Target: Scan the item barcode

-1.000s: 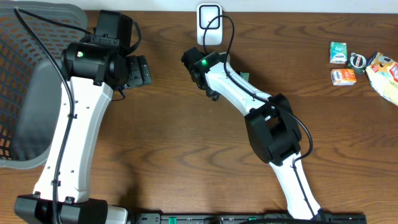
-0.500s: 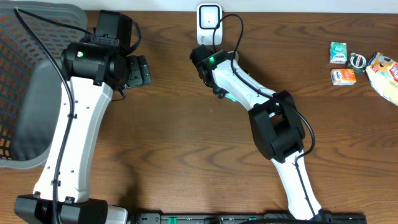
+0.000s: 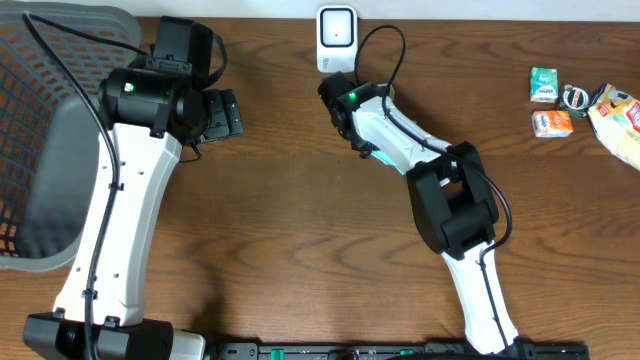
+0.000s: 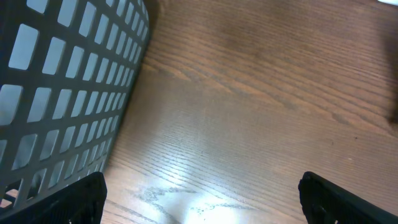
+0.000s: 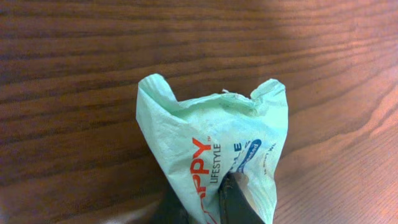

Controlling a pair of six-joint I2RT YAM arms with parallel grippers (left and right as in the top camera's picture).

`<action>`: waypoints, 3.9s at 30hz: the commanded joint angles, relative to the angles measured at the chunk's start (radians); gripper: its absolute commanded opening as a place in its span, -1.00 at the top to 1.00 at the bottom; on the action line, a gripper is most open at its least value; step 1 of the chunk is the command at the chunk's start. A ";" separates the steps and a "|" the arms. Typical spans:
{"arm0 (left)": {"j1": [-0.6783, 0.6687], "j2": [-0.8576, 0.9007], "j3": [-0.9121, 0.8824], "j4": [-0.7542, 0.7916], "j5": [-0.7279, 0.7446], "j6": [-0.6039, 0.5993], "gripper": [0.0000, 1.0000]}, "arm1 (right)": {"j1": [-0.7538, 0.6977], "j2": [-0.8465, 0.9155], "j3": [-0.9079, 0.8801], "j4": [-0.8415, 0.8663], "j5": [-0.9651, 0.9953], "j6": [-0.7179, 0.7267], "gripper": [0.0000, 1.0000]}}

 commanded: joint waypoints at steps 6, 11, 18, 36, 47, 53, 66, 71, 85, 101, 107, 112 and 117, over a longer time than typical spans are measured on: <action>0.002 -0.002 -0.003 -0.002 -0.012 -0.009 -0.96 | -0.021 0.027 0.186 -0.111 -0.305 -0.090 0.98; 0.002 -0.002 -0.003 -0.002 -0.012 -0.009 -0.96 | -0.060 0.027 0.294 -0.113 -0.654 -0.227 0.98; 0.002 -0.002 -0.003 -0.002 -0.012 -0.009 -0.96 | -0.156 0.027 0.284 -0.062 -1.216 -0.409 0.98; 0.002 -0.002 -0.003 -0.002 -0.012 -0.009 -0.96 | -0.359 0.028 -0.104 0.221 -1.592 -0.443 0.92; 0.002 -0.002 -0.003 -0.002 -0.012 -0.009 -0.96 | -0.429 -0.033 -0.049 0.097 -1.335 -0.428 0.07; 0.002 -0.002 -0.003 -0.002 -0.012 -0.009 -0.96 | -0.415 -0.121 -0.040 0.068 -1.265 -0.479 -0.33; 0.002 -0.002 -0.003 -0.002 -0.012 -0.009 -0.96 | -0.280 -0.121 -0.051 0.066 -0.988 -0.479 -0.72; 0.002 -0.002 -0.003 -0.002 -0.012 -0.009 -0.96 | -0.244 -0.121 -0.053 0.066 -0.901 -0.454 -0.73; 0.002 -0.002 -0.003 -0.002 -0.012 -0.009 -0.96 | -0.258 -0.121 -0.135 0.138 -0.988 -0.466 -0.13; 0.002 -0.002 -0.003 -0.002 -0.012 -0.009 -0.96 | -0.259 -0.131 -0.200 0.264 -1.241 -0.477 0.98; 0.002 -0.002 -0.003 -0.002 -0.012 -0.009 -0.96 | -0.259 -0.195 -0.181 0.267 -1.332 -0.477 0.98; 0.002 -0.002 -0.003 -0.002 -0.012 -0.009 -0.96 | -0.258 -0.296 -0.181 0.266 -1.347 -0.477 0.98; 0.002 -0.002 -0.003 -0.002 -0.012 -0.009 -0.95 | -0.258 -0.425 -0.181 0.272 -1.347 -0.477 0.98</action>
